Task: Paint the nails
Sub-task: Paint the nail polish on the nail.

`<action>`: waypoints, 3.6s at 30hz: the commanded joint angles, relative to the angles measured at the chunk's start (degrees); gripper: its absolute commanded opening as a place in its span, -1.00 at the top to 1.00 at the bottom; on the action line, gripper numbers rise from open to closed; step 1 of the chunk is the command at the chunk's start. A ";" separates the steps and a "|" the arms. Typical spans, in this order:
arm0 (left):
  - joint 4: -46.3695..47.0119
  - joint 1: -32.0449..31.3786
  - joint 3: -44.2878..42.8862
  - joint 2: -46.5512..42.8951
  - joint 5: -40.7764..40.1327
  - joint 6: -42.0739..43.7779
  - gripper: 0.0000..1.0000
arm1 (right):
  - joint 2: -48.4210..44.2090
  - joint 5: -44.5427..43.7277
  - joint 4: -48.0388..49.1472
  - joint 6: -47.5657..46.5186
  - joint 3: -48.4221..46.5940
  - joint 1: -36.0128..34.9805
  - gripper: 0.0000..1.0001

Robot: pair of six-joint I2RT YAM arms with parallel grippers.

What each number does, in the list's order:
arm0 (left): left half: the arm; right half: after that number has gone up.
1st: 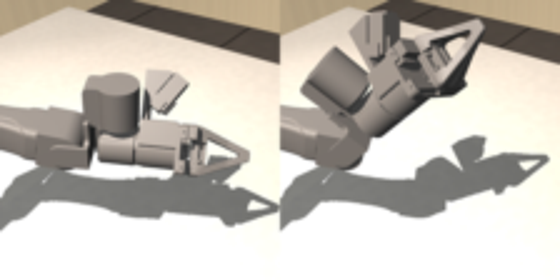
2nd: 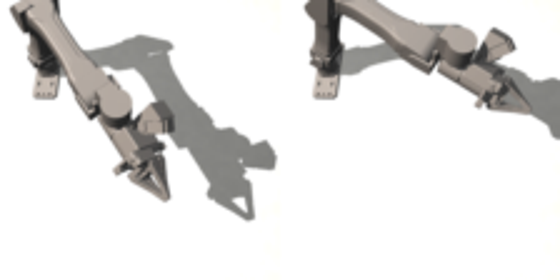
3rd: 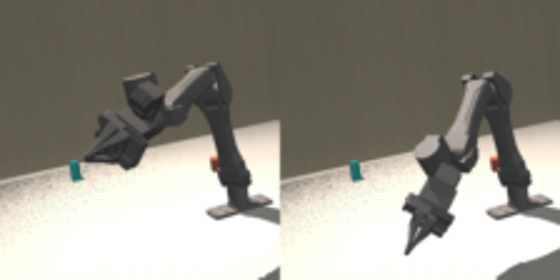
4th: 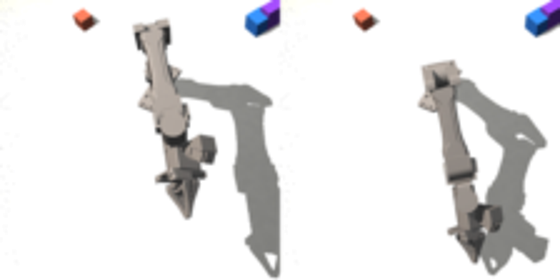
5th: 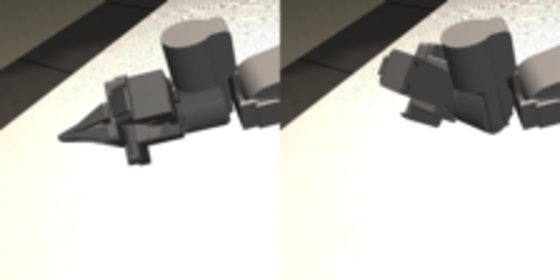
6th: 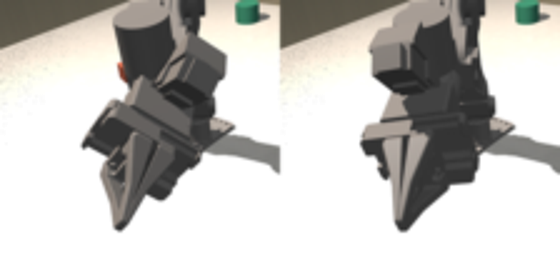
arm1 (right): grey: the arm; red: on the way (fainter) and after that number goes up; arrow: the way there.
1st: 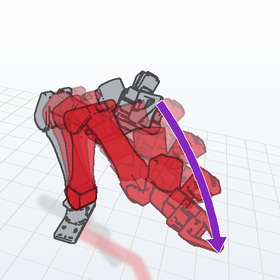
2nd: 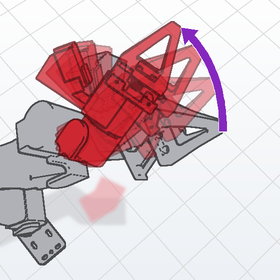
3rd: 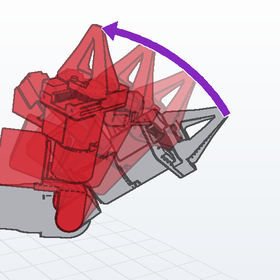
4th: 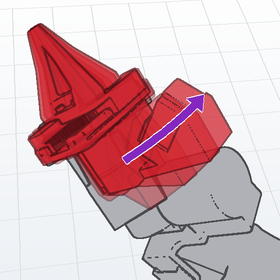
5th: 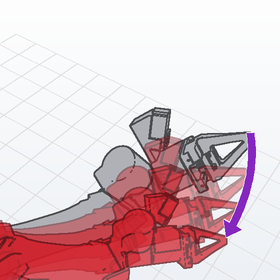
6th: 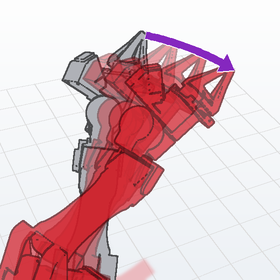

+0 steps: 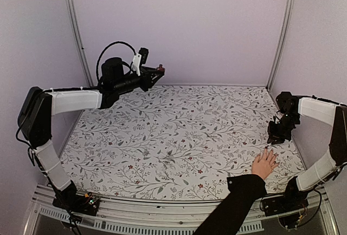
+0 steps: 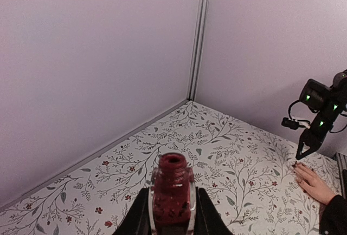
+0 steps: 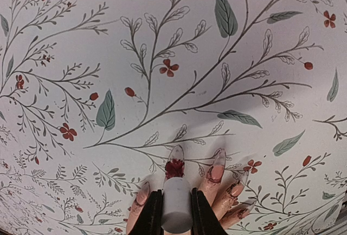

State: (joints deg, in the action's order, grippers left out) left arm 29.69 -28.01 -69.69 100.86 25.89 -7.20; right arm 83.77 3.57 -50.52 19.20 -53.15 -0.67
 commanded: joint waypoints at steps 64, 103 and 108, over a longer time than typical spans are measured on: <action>0.82 0.62 -3.18 2.25 0.05 -0.75 1.00 | 4.50 -1.05 1.66 -1.23 -3.32 0.24 1.00; 2.12 0.41 -0.03 -0.30 0.04 -1.81 1.00 | -0.32 0.27 -0.41 -0.92 -1.18 0.23 1.00; 2.13 0.40 0.08 -0.40 -0.06 -1.83 1.00 | 0.24 1.16 0.07 -0.57 -1.43 0.23 1.00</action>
State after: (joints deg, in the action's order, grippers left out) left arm 29.98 -27.99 -70.28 102.24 26.06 -8.67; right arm 83.94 3.55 -51.27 18.00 -54.76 -0.69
